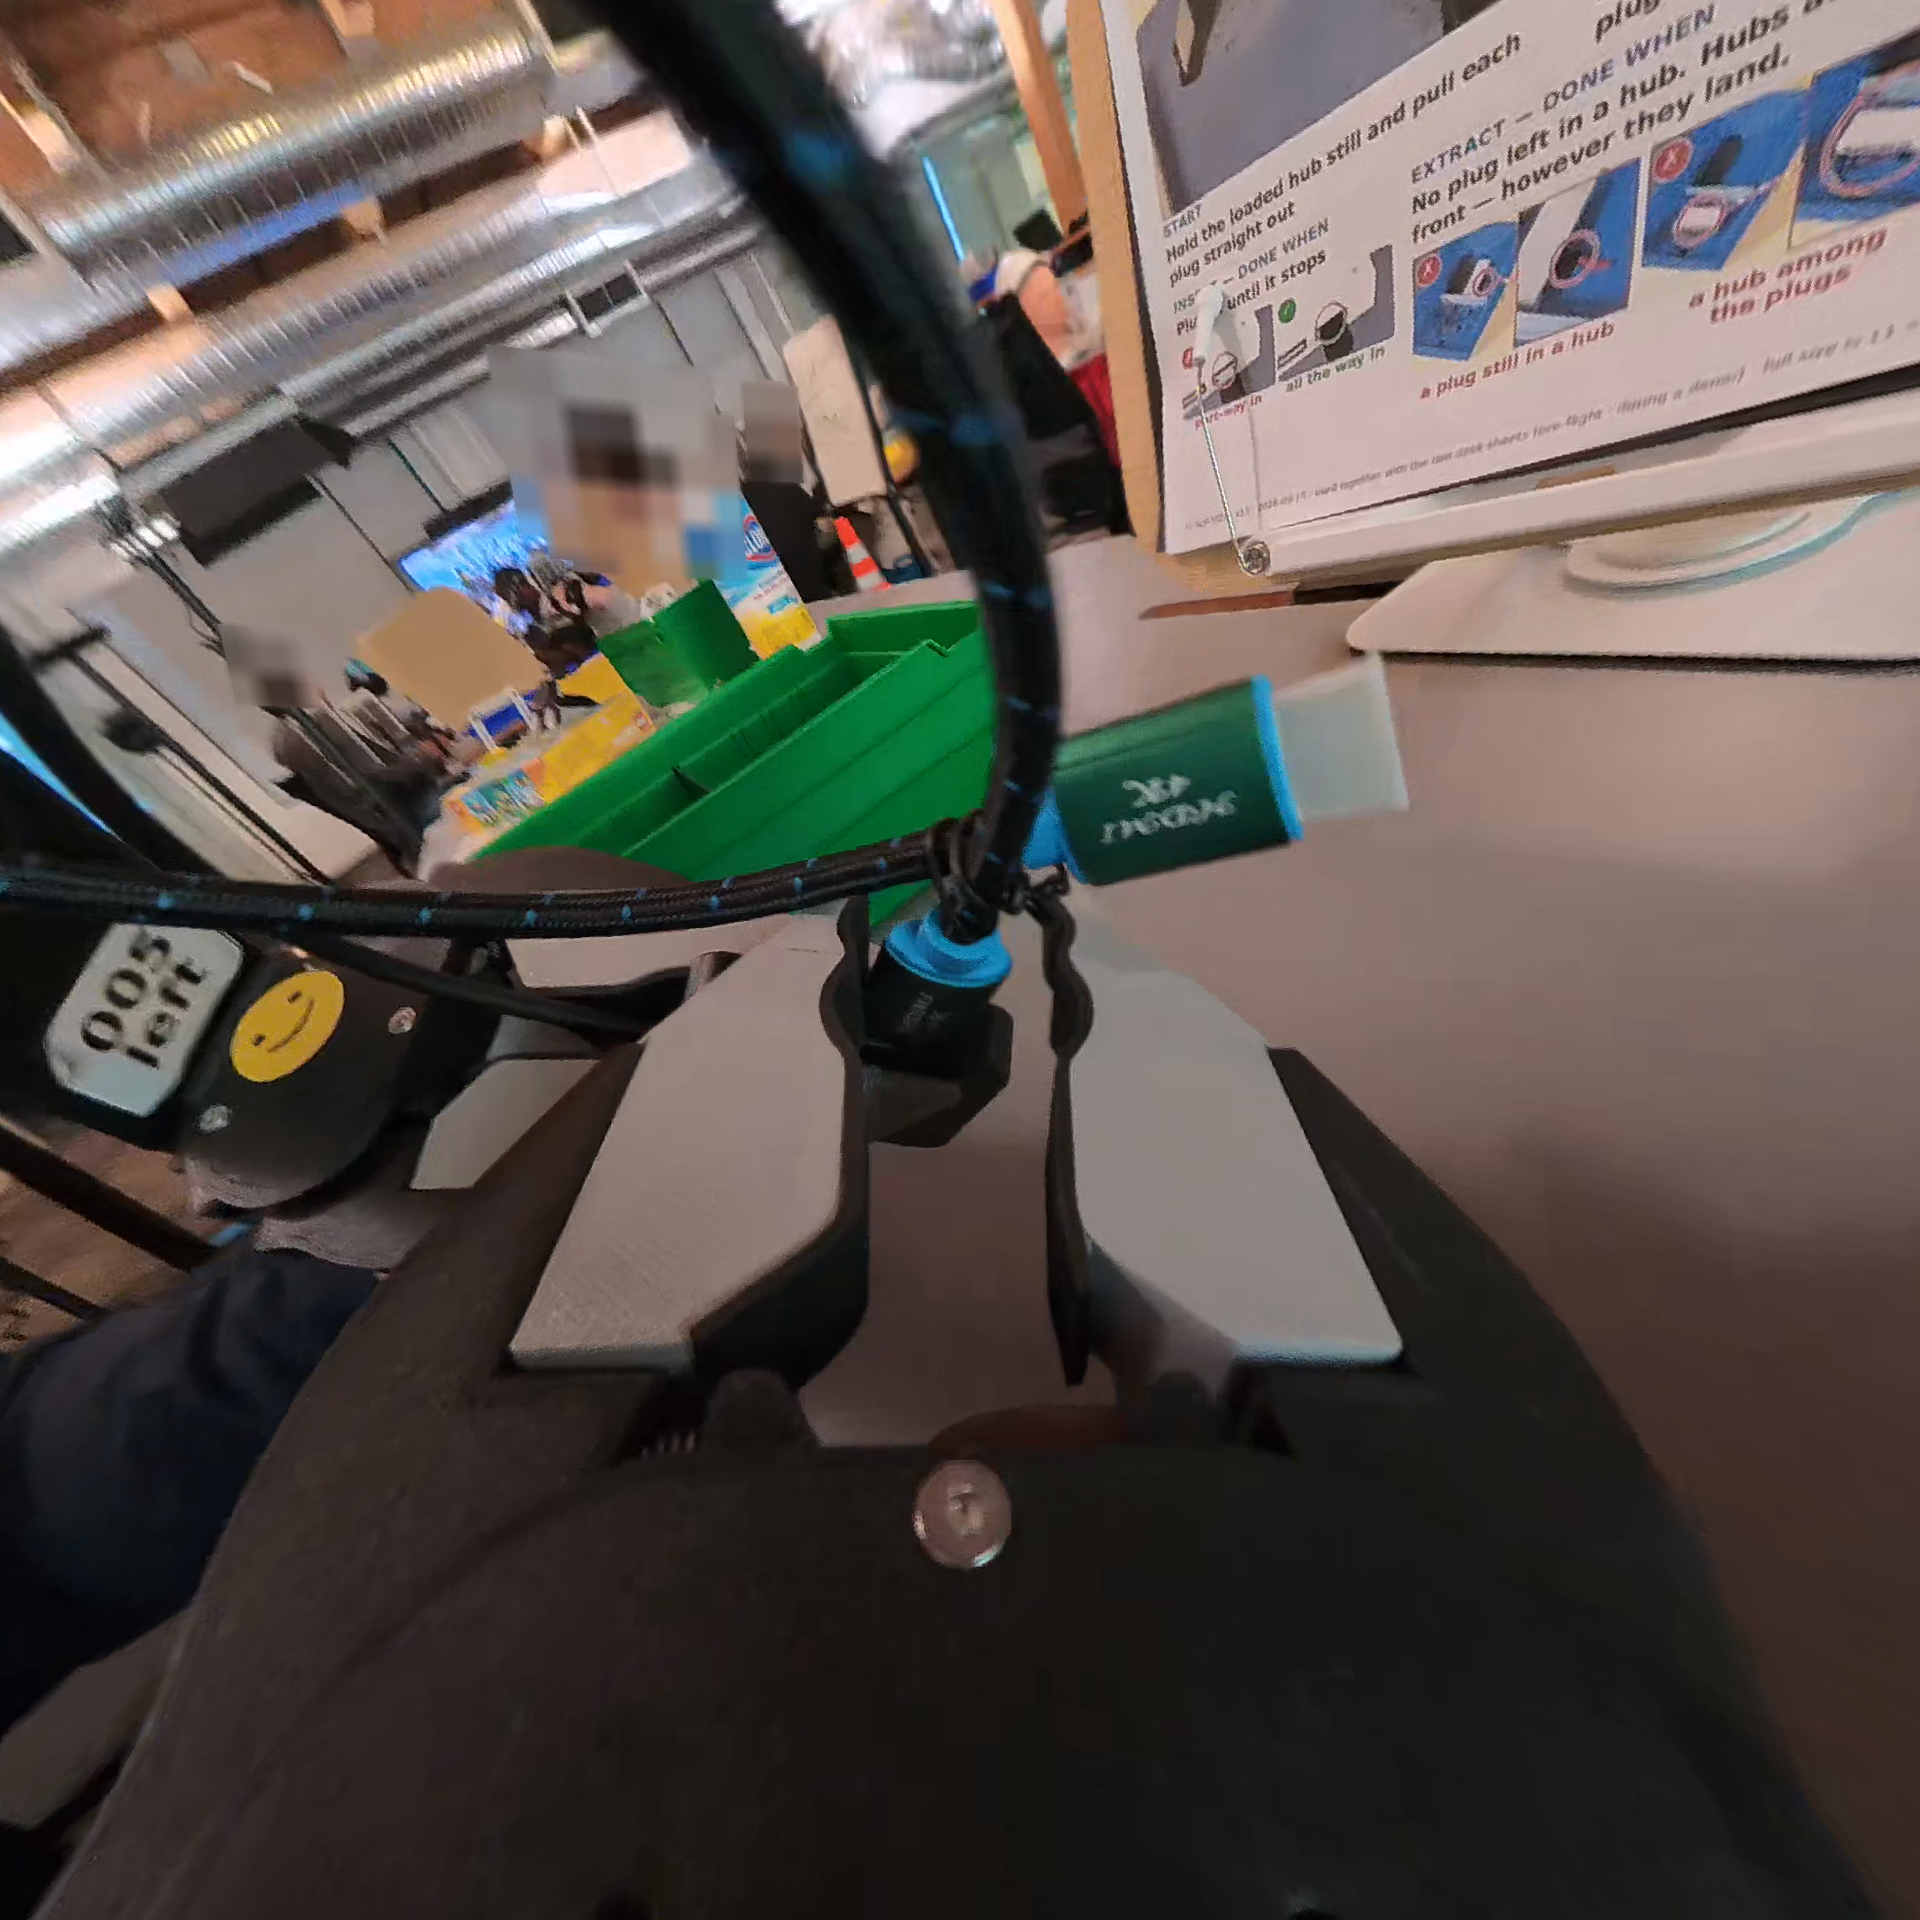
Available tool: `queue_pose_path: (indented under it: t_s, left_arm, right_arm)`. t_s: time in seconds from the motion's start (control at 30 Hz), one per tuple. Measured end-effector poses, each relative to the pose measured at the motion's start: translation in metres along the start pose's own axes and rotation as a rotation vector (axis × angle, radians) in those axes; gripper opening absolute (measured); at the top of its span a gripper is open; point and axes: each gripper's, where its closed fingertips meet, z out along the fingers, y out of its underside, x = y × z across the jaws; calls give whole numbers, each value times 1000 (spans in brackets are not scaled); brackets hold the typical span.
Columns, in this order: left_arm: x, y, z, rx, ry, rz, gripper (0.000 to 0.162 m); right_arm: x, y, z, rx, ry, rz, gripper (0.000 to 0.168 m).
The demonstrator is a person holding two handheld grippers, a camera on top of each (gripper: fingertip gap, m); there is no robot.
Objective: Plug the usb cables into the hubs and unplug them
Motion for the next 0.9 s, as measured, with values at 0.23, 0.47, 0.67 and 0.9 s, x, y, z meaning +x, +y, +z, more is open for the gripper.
queue_pose_path:
  t_s: [0.23, 0.47, 0.67, 0.9]
  left_arm:
    - [-3, -14, -4, 81, -62, 70, 12]
    - [-3, -17, -4, 96, -81, 84, 11]
    - [-4, -21, -8, 102, -97, 91, 11]
    - [-4, -26, -10, 131, -101, 106, 12]
  right_arm:
    - [-24, -16, -1, 144, -367, 498, 22]
    - [-14, -16, -2, 98, -68, 42, 16]
    - [-14, -22, -5, 96, 47, -131, 17]
    - [-27, -28, -11, 145, -400, 444, 15]
